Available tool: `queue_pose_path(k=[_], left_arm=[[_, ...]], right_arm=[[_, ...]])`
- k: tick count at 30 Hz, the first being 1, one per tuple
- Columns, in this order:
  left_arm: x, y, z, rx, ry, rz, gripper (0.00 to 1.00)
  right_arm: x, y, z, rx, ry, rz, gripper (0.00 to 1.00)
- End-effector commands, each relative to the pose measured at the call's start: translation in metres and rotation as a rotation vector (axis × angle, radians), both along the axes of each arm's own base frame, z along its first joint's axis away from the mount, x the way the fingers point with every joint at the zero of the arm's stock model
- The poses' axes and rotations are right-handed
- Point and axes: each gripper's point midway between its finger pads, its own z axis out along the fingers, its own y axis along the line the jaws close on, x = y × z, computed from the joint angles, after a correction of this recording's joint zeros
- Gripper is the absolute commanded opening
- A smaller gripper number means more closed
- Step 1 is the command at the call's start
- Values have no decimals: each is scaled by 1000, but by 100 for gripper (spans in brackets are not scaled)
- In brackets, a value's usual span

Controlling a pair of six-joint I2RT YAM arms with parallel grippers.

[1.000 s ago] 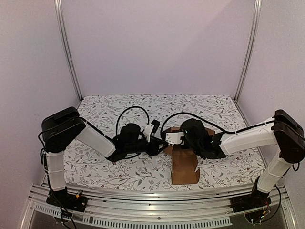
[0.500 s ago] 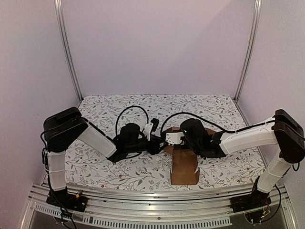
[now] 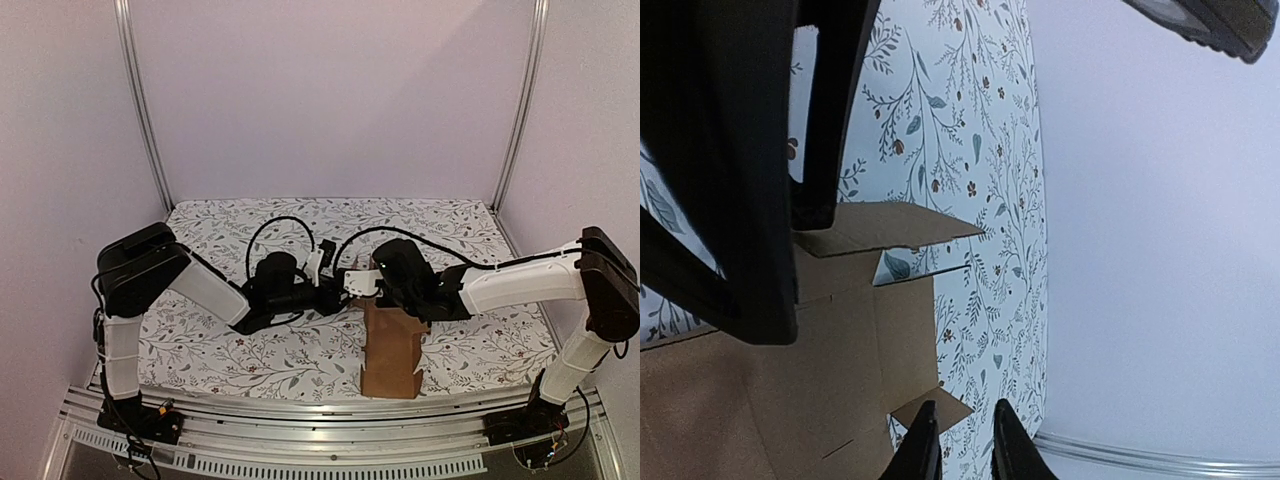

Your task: Fold the paper box

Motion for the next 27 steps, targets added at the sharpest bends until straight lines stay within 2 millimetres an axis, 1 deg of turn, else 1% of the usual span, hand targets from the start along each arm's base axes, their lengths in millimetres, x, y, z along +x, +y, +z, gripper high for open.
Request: queue_pose_path(k=[1,3,4,6,8,10,12,13,14,16,17,19,20,21,22,23,25,27], left_arm=[[3,-3,-7,-21,24,-10,42],[0,-3,-10,-20,33,-15,41],[-1,-2,-10,-26,37,-12,41],[-3,4,-3,-46,46,4,41],[1,13,4,-42,73,55,41],[7,20,8,8,116,115,42],[15,28,12,66,160,194,43],[19,33,13,94,184,234,43],[20,39,7,146,220,264,44],[25,44,9,197,266,313,45],[27,43,10,231,289,319,46],[31,39,10,306,327,320,46],[31,39,7,352,351,320,46],[33,37,6,382,366,319,47],[34,36,0,423,391,321,47],[40,39,-5,474,400,352,47],[46,42,-11,568,410,380,46],[47,40,-15,621,423,369,43]], right_arm=[[2,-2,5,33,29,-22,18],[4,-5,8,43,37,-35,18],[6,-9,8,45,60,-46,19],[12,-16,18,96,141,-68,23],[21,-28,32,175,237,-104,28],[35,-43,43,262,305,-175,37],[48,-59,42,300,372,-254,45],[55,-66,40,327,395,-300,48],[63,-74,33,342,424,-347,52],[77,-89,25,409,483,-432,56],[83,-94,22,436,514,-464,58],[93,-103,9,481,583,-533,59],[97,-107,5,514,613,-563,60],[99,-109,-1,537,642,-583,60],[99,-111,-4,551,657,-591,61],[100,-113,-6,561,665,-602,61],[97,-113,-10,564,676,-605,62],[94,-114,-13,568,680,-602,62]])
